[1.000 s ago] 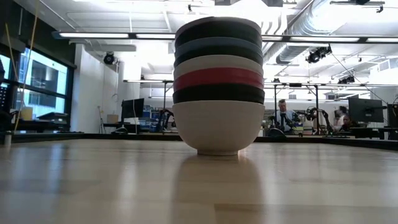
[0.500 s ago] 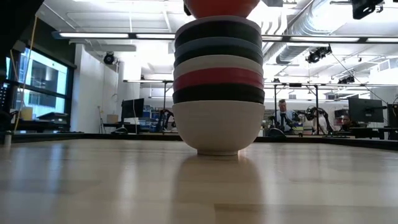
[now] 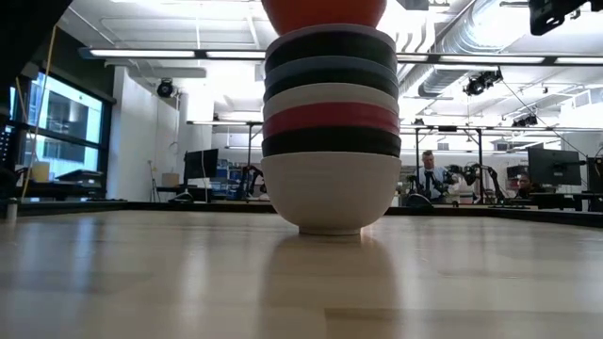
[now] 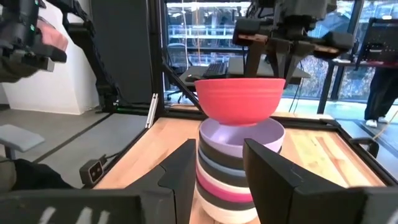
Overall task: Nest bowls inside each other
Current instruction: Stack the orange bowl on top of the purple bowl
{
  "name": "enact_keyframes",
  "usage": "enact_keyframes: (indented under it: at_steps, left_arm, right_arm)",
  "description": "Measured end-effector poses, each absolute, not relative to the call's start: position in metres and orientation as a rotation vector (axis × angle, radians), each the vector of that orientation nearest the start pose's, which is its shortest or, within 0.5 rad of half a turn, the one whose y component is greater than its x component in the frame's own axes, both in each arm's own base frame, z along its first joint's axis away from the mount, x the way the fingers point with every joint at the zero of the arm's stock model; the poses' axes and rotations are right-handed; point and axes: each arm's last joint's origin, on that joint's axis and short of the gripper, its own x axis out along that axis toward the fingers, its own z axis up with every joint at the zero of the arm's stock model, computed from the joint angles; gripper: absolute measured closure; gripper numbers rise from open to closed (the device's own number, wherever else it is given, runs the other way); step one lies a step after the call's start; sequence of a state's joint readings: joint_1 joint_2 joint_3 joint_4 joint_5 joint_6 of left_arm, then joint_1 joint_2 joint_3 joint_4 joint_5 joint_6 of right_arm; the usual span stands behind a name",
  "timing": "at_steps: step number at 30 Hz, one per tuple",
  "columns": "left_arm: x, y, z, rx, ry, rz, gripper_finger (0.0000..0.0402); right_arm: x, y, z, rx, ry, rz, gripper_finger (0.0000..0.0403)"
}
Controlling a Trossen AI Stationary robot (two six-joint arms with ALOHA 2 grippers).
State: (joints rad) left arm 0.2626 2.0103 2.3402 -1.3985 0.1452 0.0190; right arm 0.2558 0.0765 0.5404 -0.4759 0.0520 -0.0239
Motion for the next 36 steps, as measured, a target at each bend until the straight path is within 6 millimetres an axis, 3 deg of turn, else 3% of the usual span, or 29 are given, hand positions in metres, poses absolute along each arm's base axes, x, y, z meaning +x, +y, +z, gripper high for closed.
enact_keyframes:
  at_steps: [5,22,36]
  left_arm:
    - [0.383,0.099,0.389,-0.197,1.061,0.102,0.0401]
    - [0.407,0.108,0.343,-0.214,1.209,0.074,0.0401]
    - [0.406,0.110,0.341,-0.231,1.227,0.053,0.0401]
  right_arm:
    - [0.045,0.010,0.286,-0.025,0.006,0.206,0.0277]
    - [0.044,0.010,0.282,-0.015,0.052,0.212,0.0277]
    - [0.044,0.010,0.280,-0.029,0.070,0.212,0.0277]
